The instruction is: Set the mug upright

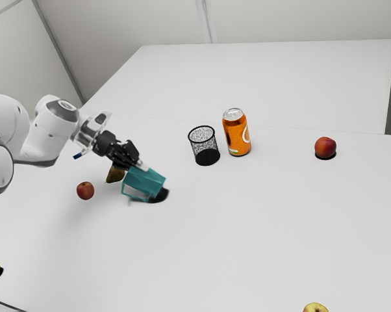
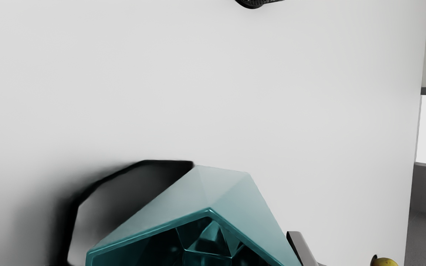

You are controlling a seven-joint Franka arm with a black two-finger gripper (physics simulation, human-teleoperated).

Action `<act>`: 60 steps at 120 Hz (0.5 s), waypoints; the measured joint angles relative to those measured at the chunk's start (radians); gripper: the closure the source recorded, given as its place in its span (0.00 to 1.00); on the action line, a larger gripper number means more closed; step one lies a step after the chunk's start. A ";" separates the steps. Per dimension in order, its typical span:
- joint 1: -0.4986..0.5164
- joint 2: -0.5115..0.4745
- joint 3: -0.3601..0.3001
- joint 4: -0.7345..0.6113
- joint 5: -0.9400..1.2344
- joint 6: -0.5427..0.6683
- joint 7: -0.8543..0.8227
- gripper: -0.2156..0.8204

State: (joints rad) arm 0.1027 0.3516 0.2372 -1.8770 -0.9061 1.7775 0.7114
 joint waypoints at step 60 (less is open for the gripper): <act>-0.200 -0.265 -0.042 -0.183 0.785 0.257 -0.311 0.96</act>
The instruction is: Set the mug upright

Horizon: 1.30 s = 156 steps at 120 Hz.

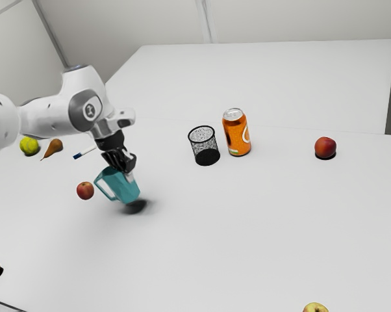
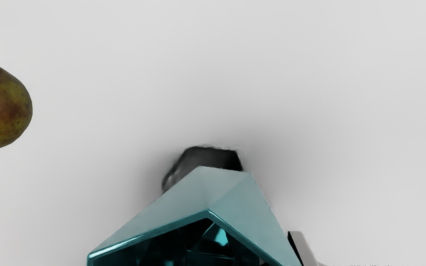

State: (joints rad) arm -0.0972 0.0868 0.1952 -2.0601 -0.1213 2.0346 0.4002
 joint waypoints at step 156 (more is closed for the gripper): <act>-0.056 0.049 -0.104 0.050 0.208 0.132 -0.546 0.32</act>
State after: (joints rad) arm -0.1534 0.1354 0.0915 -2.0098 0.0865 2.1664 -0.1455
